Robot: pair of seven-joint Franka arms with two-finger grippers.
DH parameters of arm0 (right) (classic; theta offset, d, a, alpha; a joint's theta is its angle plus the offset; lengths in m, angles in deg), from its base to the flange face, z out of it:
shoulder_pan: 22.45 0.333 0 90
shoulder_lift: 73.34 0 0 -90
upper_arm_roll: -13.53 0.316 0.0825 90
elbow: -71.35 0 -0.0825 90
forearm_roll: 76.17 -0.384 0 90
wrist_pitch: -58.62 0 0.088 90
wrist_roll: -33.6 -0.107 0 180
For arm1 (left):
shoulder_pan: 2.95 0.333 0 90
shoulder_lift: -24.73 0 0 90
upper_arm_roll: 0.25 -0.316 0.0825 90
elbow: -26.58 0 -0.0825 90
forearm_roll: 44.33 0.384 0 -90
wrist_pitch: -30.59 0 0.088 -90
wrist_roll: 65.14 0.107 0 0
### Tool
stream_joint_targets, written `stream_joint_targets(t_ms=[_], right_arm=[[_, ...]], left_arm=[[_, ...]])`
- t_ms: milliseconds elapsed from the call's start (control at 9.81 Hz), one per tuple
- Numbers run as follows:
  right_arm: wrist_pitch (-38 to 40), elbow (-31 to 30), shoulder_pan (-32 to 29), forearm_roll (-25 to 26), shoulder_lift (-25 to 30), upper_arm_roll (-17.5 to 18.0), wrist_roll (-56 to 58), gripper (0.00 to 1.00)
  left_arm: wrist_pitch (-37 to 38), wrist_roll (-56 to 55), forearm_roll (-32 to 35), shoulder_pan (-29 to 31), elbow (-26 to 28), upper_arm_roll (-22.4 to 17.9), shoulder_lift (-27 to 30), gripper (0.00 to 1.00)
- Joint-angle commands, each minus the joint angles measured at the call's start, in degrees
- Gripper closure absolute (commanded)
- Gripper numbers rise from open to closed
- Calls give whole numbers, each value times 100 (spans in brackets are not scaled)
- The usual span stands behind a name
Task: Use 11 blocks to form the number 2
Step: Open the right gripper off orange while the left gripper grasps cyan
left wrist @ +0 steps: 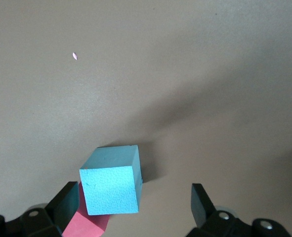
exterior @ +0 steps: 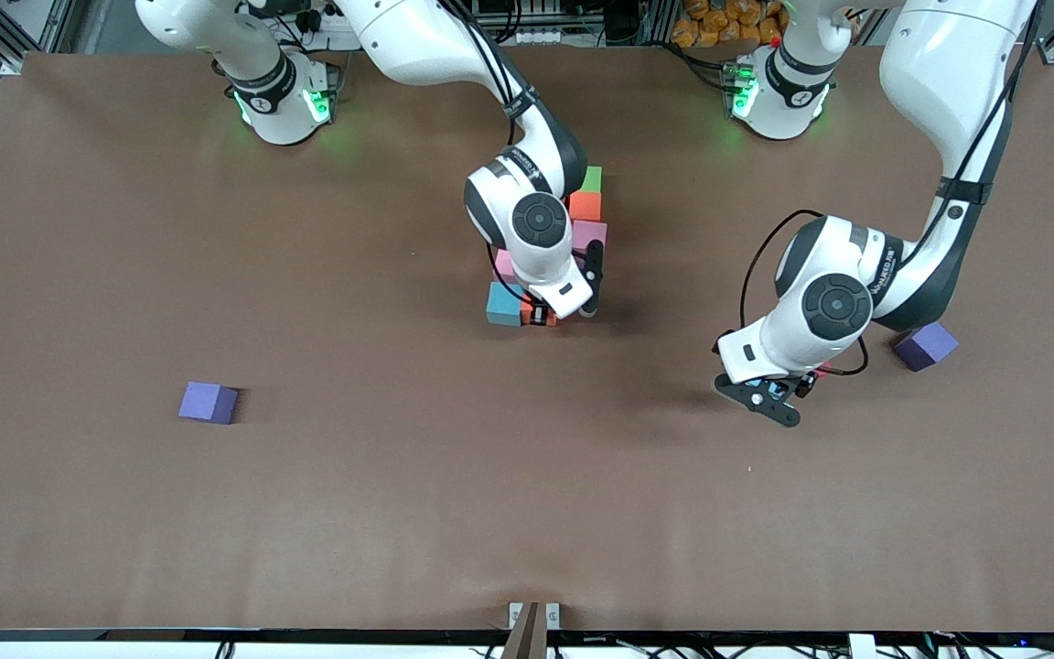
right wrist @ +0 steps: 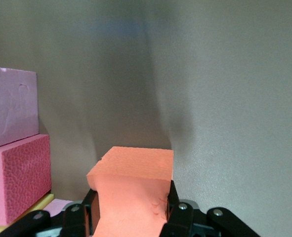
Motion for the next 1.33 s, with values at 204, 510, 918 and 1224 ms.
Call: stream_joint_targets(t_ms=[204, 510, 918, 1224], right_arm=[[7, -74, -29, 130, 12, 29, -33, 58], [7, -65, -47, 130, 20, 29, -50, 0], [59, -56, -55, 121, 143, 12, -77, 0], [497, -30, -47, 121, 284, -136, -7, 0]], left_arm=[[-552, 226, 140, 295, 406, 4, 37, 0], [-756, 358, 140, 384, 521, -5, -7, 0], [-756, 358, 140, 420, 574, 4, -15, 0], [-913, 367, 192, 419, 653, -5, -50, 0]])
